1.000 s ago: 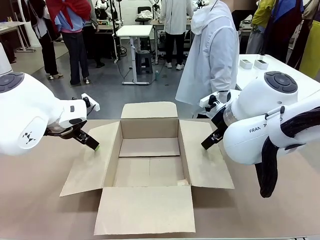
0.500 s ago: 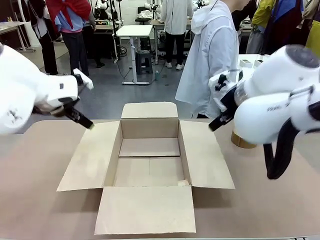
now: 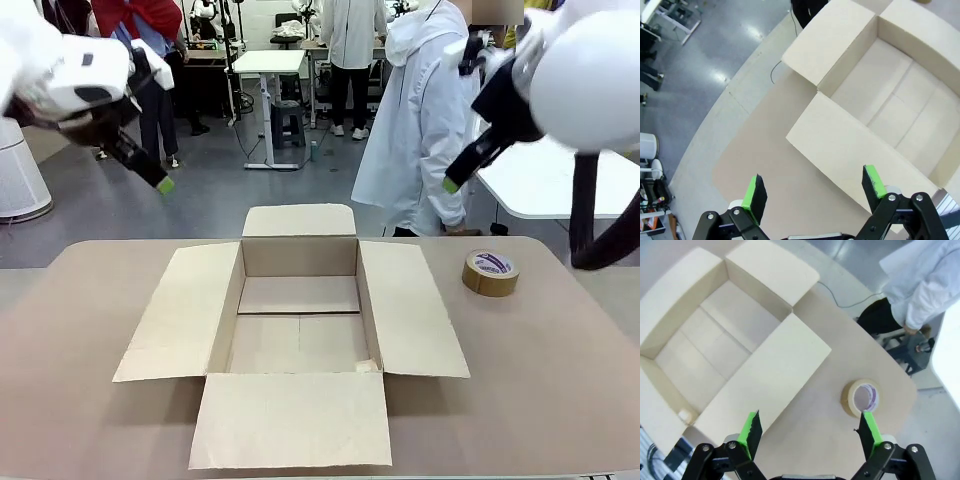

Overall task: Wrap the clocks to prevent damage.
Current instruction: Open the side flaps of the Package Box.

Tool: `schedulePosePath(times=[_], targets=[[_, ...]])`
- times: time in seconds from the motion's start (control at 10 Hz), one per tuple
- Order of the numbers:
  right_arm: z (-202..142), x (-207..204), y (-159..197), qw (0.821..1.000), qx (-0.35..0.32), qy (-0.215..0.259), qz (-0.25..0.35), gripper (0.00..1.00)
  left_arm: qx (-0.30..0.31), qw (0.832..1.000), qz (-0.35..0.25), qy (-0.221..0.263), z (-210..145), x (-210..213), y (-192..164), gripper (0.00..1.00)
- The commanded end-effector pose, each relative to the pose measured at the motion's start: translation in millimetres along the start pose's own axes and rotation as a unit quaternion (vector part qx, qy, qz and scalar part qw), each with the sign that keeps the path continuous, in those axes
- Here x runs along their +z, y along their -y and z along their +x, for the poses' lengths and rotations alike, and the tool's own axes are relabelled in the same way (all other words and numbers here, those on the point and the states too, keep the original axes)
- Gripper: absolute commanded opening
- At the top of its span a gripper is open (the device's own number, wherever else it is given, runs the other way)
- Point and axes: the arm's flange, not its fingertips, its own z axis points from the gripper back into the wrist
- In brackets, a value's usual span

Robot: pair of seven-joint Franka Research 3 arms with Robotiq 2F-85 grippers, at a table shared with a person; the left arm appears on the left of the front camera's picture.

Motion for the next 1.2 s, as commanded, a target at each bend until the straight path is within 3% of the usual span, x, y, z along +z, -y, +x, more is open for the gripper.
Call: schedulePosePath(times=[0.0,0.1,1.1], targets=[[9,9,-4,1.0,-0.025,-0.016,-0.006,1.0,-0.004,1.0,-0.012,-0.005,10,28,4,1.0],[0,0,0,1.0,0.0,0.0,0.0,1.0,0.0,1.0,0.0,0.0,0,0,0,1.0],[2,4,-2,1.0,-0.005,-0.007,-0.001,1.0,0.001,1.0,-0.002,-0.008,1,0,1,1.0]])
